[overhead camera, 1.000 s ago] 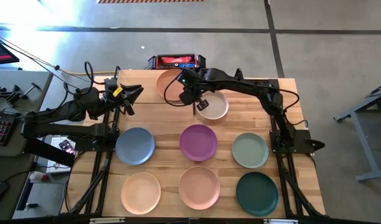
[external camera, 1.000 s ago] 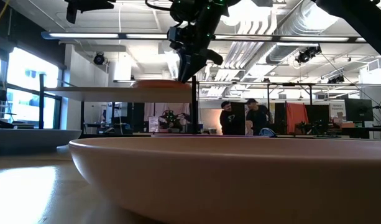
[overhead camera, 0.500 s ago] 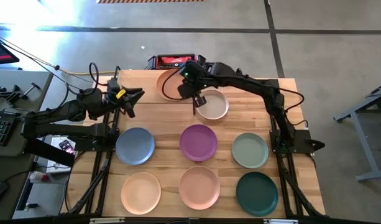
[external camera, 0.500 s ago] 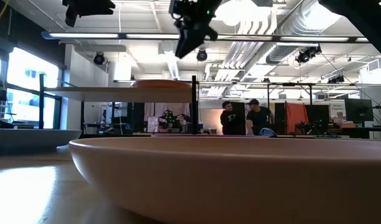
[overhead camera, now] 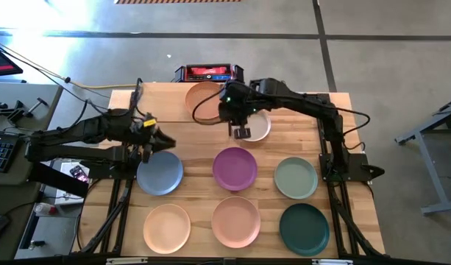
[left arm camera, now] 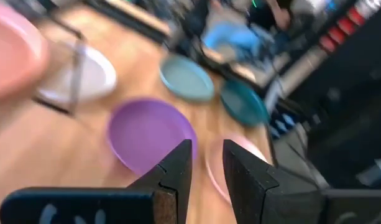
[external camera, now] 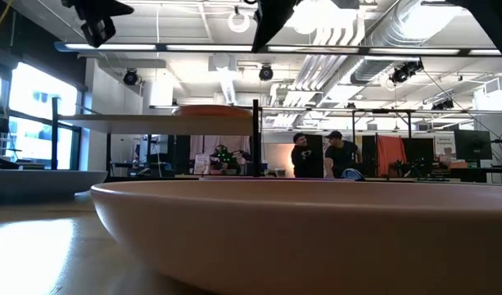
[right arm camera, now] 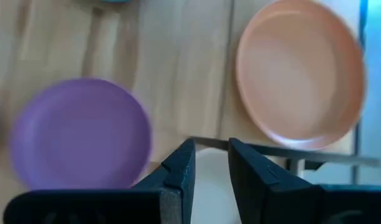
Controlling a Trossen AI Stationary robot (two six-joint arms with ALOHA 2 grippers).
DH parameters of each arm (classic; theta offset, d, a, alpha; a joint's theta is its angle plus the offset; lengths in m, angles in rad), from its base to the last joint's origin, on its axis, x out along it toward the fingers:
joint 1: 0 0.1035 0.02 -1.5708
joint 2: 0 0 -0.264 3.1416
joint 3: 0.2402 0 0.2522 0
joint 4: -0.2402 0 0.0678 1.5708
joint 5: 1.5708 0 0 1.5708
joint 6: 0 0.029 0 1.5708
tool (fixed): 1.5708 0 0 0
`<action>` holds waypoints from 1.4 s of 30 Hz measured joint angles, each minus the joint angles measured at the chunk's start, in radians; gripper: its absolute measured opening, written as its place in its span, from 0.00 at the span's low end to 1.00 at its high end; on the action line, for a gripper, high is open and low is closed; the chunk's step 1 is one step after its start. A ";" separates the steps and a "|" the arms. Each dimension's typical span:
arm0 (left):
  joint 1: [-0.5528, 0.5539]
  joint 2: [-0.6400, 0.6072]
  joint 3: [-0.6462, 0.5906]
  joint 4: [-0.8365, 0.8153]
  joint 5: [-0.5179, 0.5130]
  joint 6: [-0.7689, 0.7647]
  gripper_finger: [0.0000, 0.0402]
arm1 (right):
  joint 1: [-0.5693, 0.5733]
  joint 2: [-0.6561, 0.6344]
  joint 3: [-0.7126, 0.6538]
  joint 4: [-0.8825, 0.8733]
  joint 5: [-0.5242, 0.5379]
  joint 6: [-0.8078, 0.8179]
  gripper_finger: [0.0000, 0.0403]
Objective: Place and stack plates onto a shelf
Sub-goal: Stack the light orange plate on top of the orange plate on the shelf
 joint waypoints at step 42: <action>-0.704 0.606 0.000 -0.156 -0.128 -0.163 0.19 | 0.362 0.002 0.000 -0.035 0.130 0.562 0.18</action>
